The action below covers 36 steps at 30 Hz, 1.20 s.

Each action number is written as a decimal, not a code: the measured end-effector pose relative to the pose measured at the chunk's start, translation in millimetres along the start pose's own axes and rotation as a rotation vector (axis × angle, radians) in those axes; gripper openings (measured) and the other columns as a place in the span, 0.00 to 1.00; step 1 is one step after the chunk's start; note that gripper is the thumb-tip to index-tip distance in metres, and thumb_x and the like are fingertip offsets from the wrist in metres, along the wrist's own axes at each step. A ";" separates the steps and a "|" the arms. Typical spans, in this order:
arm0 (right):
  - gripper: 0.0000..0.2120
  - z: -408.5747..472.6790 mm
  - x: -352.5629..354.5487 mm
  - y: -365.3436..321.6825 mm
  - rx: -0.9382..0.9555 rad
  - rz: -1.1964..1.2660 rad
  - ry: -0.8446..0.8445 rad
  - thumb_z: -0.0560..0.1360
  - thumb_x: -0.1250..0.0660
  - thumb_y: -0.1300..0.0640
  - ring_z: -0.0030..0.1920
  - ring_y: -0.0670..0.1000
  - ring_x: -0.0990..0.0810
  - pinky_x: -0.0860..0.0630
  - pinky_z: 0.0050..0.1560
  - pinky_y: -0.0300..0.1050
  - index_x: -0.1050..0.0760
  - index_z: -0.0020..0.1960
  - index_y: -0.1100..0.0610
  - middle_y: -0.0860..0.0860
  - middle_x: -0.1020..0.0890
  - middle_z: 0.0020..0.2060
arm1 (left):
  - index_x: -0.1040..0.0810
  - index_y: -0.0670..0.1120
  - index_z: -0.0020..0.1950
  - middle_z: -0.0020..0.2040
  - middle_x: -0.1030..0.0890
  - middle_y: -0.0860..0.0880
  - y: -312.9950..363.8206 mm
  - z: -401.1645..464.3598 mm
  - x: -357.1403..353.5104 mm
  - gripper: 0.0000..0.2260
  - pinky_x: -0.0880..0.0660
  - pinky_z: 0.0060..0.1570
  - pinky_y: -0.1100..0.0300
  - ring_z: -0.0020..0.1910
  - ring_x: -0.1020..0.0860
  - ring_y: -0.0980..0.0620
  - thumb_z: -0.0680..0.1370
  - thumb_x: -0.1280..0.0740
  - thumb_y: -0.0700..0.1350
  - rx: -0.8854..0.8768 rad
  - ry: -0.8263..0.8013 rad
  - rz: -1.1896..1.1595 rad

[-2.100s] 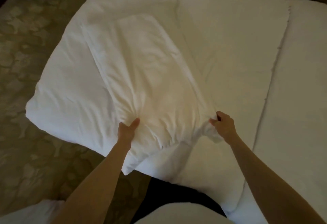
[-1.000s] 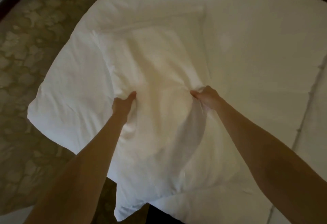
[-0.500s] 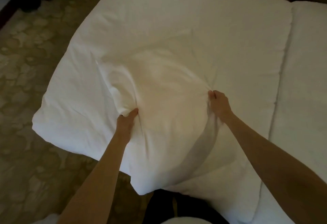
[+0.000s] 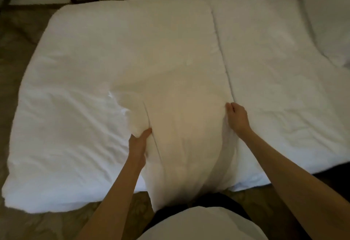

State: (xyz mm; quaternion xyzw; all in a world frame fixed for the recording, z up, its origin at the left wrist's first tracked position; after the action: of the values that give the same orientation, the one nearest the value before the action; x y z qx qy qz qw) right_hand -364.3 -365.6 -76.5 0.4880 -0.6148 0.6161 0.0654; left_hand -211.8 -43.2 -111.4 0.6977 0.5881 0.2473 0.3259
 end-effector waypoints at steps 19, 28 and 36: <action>0.18 15.0 287.8 77.4 0.052 0.166 0.441 0.80 0.42 0.57 0.30 0.48 0.38 0.41 0.32 0.45 0.39 0.32 0.58 0.50 0.36 0.27 | 0.20 0.51 0.49 0.42 0.14 0.57 34.2 -66.9 -292.2 0.10 0.20 0.40 0.64 0.42 0.16 0.59 0.71 0.26 0.40 -0.199 -0.479 0.038; 0.18 75.7 455.0 151.9 0.148 0.161 0.488 0.80 0.42 0.56 0.31 0.48 0.37 0.40 0.32 0.41 0.35 0.33 0.60 0.51 0.34 0.27 | 0.20 0.47 0.57 0.46 0.14 0.54 -5.8 -136.0 -472.5 0.14 0.21 0.43 0.60 0.45 0.16 0.56 0.72 0.27 0.40 -0.220 -0.525 -0.018; 0.17 127.0 567.4 193.9 0.219 0.128 0.581 0.80 0.41 0.57 0.33 0.53 0.33 0.37 0.36 0.46 0.32 0.34 0.62 0.54 0.30 0.29 | 0.26 0.44 0.66 0.58 0.19 0.47 -34.3 -170.9 -601.8 0.23 0.26 0.63 0.49 0.55 0.21 0.47 0.73 0.27 0.44 -0.223 -0.513 0.038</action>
State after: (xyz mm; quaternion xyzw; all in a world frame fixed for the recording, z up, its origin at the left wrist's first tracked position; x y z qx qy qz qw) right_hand -722.5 -810.3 146.3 0.2560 -0.5298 0.7952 0.1466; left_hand -470.8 -602.7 -0.3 0.7083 0.4420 0.1318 0.5344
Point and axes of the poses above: each hand's wrist, its own z-axis towards the middle knuckle, its own x-axis out of the back of the hand, y = z × x, the point moved 6 cm from there along z, towards the middle knuckle
